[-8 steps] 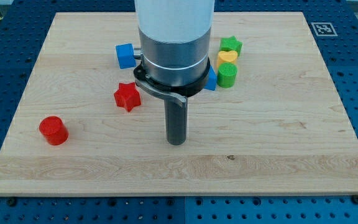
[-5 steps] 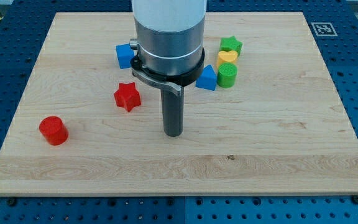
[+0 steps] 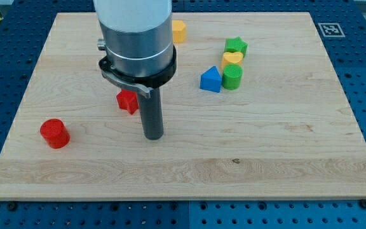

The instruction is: Move the red star parallel to the yellow hexagon

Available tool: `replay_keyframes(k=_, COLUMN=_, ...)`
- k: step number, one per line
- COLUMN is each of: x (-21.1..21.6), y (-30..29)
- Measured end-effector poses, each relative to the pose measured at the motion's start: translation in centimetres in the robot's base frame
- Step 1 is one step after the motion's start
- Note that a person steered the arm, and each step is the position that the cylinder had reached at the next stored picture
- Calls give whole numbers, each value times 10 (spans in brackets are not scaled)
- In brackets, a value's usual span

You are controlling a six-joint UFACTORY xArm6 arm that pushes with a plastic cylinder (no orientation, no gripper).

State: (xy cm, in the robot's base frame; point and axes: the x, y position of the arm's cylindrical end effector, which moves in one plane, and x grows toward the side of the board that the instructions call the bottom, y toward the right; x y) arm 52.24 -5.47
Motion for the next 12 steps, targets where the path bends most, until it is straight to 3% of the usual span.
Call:
replay_keyframes(k=7, x=1, y=-56)
replay_keyframes(k=12, x=-48, y=-75)
